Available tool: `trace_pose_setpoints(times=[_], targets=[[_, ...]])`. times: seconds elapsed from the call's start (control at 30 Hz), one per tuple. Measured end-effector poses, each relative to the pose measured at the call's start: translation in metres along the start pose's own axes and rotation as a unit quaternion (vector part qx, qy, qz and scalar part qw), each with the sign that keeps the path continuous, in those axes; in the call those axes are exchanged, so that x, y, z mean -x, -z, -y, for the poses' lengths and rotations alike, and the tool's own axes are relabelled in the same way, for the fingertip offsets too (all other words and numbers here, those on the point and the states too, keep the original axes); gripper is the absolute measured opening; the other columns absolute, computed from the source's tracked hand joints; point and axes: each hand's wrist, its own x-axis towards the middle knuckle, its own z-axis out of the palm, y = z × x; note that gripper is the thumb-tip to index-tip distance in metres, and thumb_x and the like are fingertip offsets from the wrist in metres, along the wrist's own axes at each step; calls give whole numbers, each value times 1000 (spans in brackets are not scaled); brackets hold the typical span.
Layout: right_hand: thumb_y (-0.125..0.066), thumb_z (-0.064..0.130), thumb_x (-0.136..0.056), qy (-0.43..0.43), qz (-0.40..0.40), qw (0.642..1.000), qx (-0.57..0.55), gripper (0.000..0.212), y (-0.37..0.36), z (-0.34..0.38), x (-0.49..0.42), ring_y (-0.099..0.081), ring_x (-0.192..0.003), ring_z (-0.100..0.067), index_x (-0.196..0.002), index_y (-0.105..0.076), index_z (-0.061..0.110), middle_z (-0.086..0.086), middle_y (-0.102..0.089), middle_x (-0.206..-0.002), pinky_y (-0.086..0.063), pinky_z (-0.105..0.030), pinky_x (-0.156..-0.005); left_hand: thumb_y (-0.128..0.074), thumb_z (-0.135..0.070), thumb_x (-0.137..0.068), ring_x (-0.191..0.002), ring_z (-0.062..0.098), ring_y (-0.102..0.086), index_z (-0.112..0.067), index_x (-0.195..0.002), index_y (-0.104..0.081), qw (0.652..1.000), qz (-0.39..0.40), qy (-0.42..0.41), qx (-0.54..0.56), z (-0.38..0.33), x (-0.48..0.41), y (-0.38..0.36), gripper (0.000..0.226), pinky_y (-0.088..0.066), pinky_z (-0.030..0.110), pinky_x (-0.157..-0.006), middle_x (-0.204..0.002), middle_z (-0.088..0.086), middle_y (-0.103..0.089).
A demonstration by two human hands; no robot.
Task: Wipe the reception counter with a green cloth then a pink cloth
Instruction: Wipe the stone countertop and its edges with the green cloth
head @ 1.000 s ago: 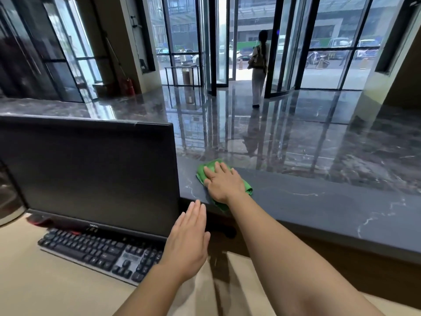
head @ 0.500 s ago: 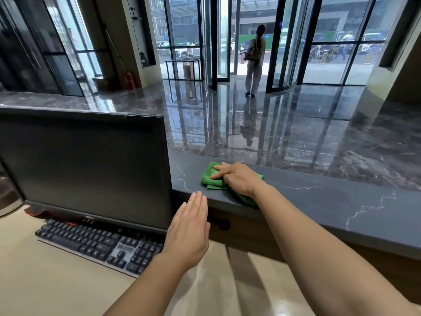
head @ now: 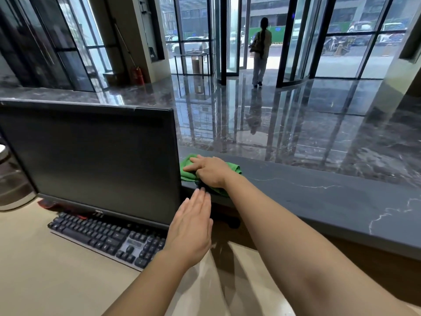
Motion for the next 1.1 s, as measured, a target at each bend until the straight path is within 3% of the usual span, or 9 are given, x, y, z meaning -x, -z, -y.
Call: trace_pose_setpoints(times=[0.13, 0.23, 0.33, 0.5, 0.63, 0.77, 0.9, 1.1], targets=[[-42, 0, -90, 4, -32, 986, -163, 47, -1, -12, 22, -27, -145, -10, -121, -70, 21, 3, -46, -149, -14, -37, -121, -24, -30, -103, -148, 11, 10, -15, -154, 2, 1000, -2, 11, 1, -5, 0, 1, 59, 2, 31, -122, -162, 0, 7], [-44, 2, -90, -6, -57, 982, -179, 44, 0, -27, 48, -30, -143, -8, -118, -72, 21, 5, -49, -147, -17, -37, -121, -22, -30, -103, -148, 10, 10, -15, -154, 2, 1000, -2, -5, -16, -11, 2, 3, 58, 4, 31, -121, -162, 0, 6], [-42, 6, -94, -30, -78, 986, -147, 44, 8, -45, 69, -28, -144, -9, -122, -69, 25, 7, -44, -150, -16, -36, -121, -21, -30, -103, -148, 10, 11, -15, -154, 2, 1000, -4, -20, -21, -19, 3, 2, 58, 4, 32, -121, -162, 0, 7], [-33, 22, -101, -93, -101, 990, 1, 45, 6, -56, 65, -22, -147, -12, -138, -52, 38, 9, -28, -159, -19, -38, -119, -21, -31, -103, -148, 11, 10, -15, -154, 1, 1000, -7, -20, -20, -20, -6, 3, 57, 5, 32, -121, -162, 0, 6], [-28, 24, -103, -56, -58, 994, 70, 49, 0, -33, 33, -9, -150, -13, -150, -34, 34, 3, -16, -163, -8, -41, -121, -20, -32, -103, -148, 11, 10, -15, -154, -2, 999, -9, -23, -28, -16, -15, 1, 57, 9, 32, -120, -162, -1, 4], [-23, 27, -105, -45, -30, 993, 109, 49, 1, -28, 1, -5, -150, -17, -154, -24, 32, -1, -11, -164, -6, -46, -121, -20, -34, -103, -148, 11, 9, -16, -154, -4, 998, -6, -33, -48, -13, -22, 1, 57, 11, 31, -117, -162, -2, 0], [-22, 29, -104, -98, -55, 987, 112, 51, -1, -35, -4, -4, -151, -20, -155, -21, 30, -5, -10, -164, -5, -48, -121, -13, -36, -100, -148, 11, 12, -16, -154, 1, 997, -3, -35, -66, -13, -23, 1, 59, 13, 30, -115, -162, -1, 4], [-22, 29, -104, -222, -90, 964, 112, 52, 5, -73, 39, -1, -151, -24, -156, -15, 27, -9, -5, -164, -4, -48, -121, -19, -34, -103, -148, 13, 11, -14, -154, 5, 996, 7, -49, -71, -35, -21, 6, 59, 10, 34, -118, -162, 1, 9]])
